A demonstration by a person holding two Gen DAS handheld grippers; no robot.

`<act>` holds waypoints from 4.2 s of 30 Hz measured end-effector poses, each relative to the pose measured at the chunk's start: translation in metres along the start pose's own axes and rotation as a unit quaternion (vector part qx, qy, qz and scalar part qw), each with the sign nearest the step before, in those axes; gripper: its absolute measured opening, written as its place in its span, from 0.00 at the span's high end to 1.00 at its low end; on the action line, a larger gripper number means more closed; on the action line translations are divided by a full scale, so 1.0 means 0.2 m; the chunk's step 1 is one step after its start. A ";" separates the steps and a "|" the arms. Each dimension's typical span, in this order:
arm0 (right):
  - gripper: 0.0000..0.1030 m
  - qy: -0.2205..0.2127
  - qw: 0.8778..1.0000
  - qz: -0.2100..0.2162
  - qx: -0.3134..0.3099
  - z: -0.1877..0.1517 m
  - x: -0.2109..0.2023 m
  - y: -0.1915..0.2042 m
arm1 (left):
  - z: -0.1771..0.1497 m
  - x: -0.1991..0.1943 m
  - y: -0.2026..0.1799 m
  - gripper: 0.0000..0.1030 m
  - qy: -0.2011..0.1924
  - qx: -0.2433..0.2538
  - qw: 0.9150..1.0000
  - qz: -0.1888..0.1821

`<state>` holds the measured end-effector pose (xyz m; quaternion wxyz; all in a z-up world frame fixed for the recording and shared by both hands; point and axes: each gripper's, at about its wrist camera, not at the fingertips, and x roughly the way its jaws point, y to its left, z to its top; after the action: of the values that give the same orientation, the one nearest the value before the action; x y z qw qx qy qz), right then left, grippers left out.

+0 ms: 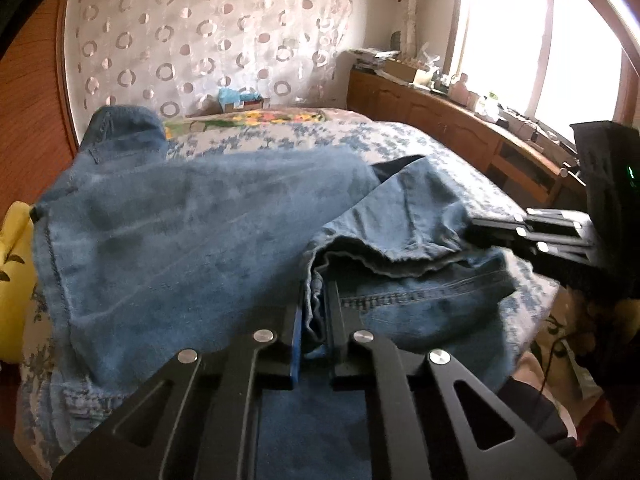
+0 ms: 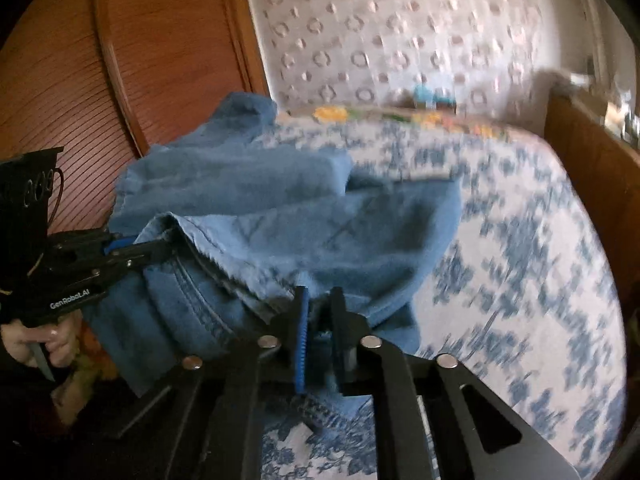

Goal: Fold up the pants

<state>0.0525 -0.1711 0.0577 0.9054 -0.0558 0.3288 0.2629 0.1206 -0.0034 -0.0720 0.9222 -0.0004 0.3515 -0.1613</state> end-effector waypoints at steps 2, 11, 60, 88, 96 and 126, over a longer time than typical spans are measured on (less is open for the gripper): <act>0.92 -0.015 1.000 -0.002 -0.005 0.05 -0.06 0.01 | 0.03 -0.07 -0.03 0.91 -0.015 0.007 1.000 -0.004; 0.92 -0.112 0.992 -0.008 -0.055 0.36 -0.44 0.14 | 0.14 -0.46 -0.13 0.91 -0.086 0.033 0.996 -0.021; 0.59 -0.037 0.989 0.037 -0.141 0.86 -0.07 0.46 | -0.34 -0.45 0.44 0.62 -0.021 -0.085 0.995 0.055; 0.59 0.029 0.999 0.015 -0.025 0.12 -0.31 -0.05 | -0.30 -0.24 0.40 0.28 0.004 -0.084 0.993 0.087; 0.95 0.027 0.998 0.044 -0.042 -0.01 -0.31 -0.02 | -0.33 -0.22 0.40 0.27 0.008 -0.085 0.992 0.087; 0.46 0.009 0.999 0.016 0.050 0.12 -0.12 -0.17 | -0.18 -0.28 0.19 0.27 -0.039 -0.051 0.996 0.065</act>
<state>0.0680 -0.2038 0.0884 0.8998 -0.0068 0.3502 0.2603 0.0702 0.0539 -0.0677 0.9424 -0.0306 0.3226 -0.0832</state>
